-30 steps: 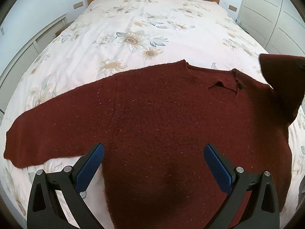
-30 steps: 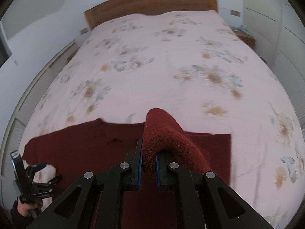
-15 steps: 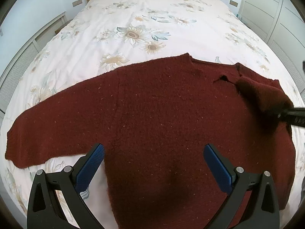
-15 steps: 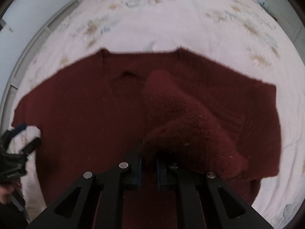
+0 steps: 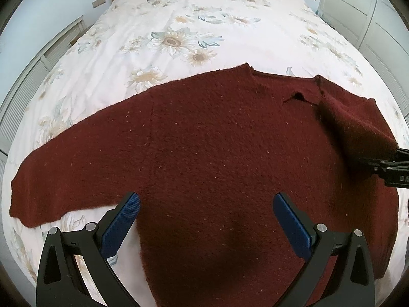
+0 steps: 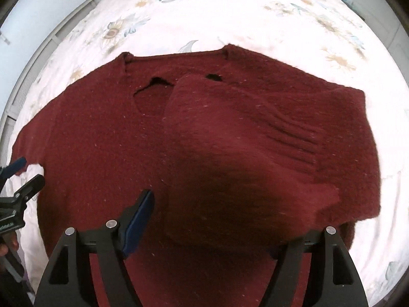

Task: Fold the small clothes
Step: 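Lift the sleeve with the right tool, lay it across the body, release, then grasp the other sleeve with the left tool and fold it across the body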

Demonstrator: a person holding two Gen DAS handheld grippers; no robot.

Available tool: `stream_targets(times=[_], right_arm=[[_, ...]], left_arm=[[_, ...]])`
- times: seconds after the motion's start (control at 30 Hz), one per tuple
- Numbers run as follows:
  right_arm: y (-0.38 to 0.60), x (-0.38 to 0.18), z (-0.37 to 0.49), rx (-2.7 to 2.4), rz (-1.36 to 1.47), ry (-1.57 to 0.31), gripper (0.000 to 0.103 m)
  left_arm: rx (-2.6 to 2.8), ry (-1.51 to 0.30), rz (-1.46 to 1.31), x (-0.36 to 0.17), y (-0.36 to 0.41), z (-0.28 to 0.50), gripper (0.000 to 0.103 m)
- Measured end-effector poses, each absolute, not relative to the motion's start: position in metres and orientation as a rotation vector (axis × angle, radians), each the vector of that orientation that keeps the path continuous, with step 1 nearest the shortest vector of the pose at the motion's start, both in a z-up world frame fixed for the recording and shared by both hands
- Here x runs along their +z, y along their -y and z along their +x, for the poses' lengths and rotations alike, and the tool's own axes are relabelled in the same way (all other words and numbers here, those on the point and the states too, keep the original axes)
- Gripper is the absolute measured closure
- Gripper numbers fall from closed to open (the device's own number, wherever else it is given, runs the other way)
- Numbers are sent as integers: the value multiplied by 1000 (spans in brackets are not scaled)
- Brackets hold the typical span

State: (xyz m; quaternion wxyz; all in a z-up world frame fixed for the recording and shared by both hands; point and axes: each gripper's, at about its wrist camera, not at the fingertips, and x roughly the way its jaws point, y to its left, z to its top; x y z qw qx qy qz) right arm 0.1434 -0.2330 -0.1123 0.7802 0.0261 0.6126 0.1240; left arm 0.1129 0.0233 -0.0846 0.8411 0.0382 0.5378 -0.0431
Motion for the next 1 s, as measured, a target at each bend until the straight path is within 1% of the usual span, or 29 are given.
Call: stream_targets(times=[0.23,0.33,0.63,1.0], right_arm=[[276,-97,124,267,115,-1291,24],[303,-95,113,206,96,-1277,24],[387,-119,98,14,170,-1301,24],[423,-136,93,-22,257,-1315,24]], left_arm=[[-133,-1143,121,-88,-7,115,1],[-172,-1144,138,-90,6,115,1],[-332,-1115,221,-87,75,123,1],[-511,-1100,377,-89,158,123,1]])
